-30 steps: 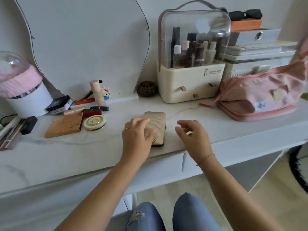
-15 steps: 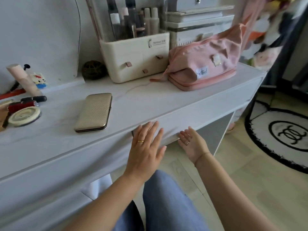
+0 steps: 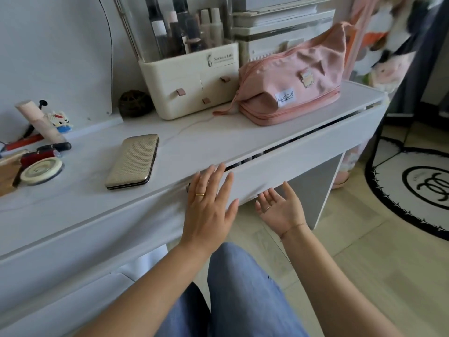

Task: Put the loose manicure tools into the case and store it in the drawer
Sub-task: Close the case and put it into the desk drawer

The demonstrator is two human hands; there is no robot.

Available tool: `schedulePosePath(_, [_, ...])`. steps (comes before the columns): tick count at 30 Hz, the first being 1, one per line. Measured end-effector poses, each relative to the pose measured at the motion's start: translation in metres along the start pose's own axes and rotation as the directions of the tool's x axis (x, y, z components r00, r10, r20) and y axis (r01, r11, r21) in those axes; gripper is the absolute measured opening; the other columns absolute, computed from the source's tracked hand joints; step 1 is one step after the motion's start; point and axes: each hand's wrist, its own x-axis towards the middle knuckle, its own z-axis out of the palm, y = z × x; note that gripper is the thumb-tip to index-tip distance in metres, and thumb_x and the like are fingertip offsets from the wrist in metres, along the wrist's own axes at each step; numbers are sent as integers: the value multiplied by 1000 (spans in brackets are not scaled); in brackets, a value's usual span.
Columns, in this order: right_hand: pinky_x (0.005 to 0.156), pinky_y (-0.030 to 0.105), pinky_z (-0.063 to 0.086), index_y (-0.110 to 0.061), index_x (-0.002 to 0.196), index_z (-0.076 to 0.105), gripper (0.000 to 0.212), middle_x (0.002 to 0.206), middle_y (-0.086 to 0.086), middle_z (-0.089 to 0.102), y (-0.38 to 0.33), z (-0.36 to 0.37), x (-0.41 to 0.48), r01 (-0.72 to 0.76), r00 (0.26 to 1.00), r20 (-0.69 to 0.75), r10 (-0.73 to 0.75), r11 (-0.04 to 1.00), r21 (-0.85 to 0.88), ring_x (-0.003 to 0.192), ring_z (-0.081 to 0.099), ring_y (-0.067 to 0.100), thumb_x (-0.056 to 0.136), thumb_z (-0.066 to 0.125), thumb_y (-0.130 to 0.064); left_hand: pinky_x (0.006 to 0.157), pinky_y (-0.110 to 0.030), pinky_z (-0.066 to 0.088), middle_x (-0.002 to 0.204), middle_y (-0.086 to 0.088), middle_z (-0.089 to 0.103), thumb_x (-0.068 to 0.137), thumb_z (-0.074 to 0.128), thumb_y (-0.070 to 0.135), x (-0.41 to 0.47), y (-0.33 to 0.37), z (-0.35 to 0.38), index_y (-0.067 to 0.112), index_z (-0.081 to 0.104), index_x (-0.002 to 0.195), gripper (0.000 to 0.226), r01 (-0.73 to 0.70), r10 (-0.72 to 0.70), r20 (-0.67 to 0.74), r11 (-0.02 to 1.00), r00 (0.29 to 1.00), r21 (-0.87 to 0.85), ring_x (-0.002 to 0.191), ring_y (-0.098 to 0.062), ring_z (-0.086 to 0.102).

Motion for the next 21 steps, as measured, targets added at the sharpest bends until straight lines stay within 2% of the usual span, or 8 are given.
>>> schedulePosePath(3, [82, 29, 38, -13, 108, 55, 43, 94, 1, 56, -2, -14, -14, 185, 973, -75, -220, 927, -326, 88, 53, 15, 88, 50, -50, 96, -39, 42, 122, -9, 61, 93, 44, 34, 8, 9, -7, 6, 58, 123, 43, 47, -47, 7, 997, 999, -64, 110, -26, 57])
schedulePosePath(5, [90, 29, 35, -19, 110, 51, 40, 105, 0, 48, -10, -19, -27, 417, 809, -13, -588, 589, -692, 101, 46, 14, 85, 56, -50, 77, -36, 49, 101, -5, 70, 92, 43, 34, 12, 17, -14, 8, 65, 112, 39, 94, -93, 15, 985, 996, -141, 88, -24, 65])
schedulePosePath(7, [107, 27, 25, -25, 136, 39, 58, 134, -4, 38, -24, -15, -42, 557, 608, 261, -750, 168, -814, 127, 35, 8, 86, 57, -46, 68, -34, 52, 90, -3, 71, 92, 44, 32, 12, 24, -19, 10, 68, 103, 35, 137, -131, 39, 965, 991, -225, 78, -25, 65])
schedulePosePath(9, [115, 33, 14, -35, 140, 34, 59, 148, -10, 30, -37, -6, -50, 574, 502, 548, -668, -217, -790, 140, 21, 6, 86, 50, -51, 69, -33, 51, 89, -2, 71, 92, 42, 33, 11, 28, -24, 11, 70, 101, 36, 170, -157, 67, 941, 985, -292, 80, -24, 65])
schedulePosePath(11, [117, 40, 4, -37, 135, 43, 53, 147, -13, 36, -43, -2, -53, 515, 508, 669, -543, -431, -741, 142, 17, 4, 85, 41, -56, 72, -32, 51, 92, -1, 72, 92, 40, 35, 9, 31, -26, 12, 70, 101, 39, 177, -161, 75, 925, 984, -336, 83, -23, 65])
schedulePosePath(15, [116, 44, 5, -34, 119, 58, 45, 129, -15, 52, -44, -10, -63, 442, 499, 695, -518, -537, -718, 134, 31, 4, 86, 35, -55, 61, -32, 48, 74, 3, 65, 94, 40, 35, 5, 35, -30, 12, 69, 84, 39, 157, -146, 59, 905, 988, -395, 70, -22, 61])
schedulePosePath(18, [112, 42, 14, -31, 103, 63, 40, 113, -15, 55, -44, -13, -76, 432, 467, 661, -587, -500, -750, 119, 37, 2, 85, 37, -54, 49, -24, 28, 54, 10, 34, 93, 43, 34, 5, 44, -42, 19, 39, 56, 40, 138, -140, 22, 909, 990, -394, 51, -16, 40])
schedulePosePath(21, [103, 34, 17, -31, 92, 62, 32, 103, -17, 54, -39, -19, -90, 422, 447, 608, -656, -445, -790, 108, 32, -3, 85, 40, -55, 44, -28, 24, 48, 7, 30, 92, 42, 39, 4, 54, -50, 22, 27, 53, 46, 112, -108, 34, 902, 994, -417, 45, -16, 34])
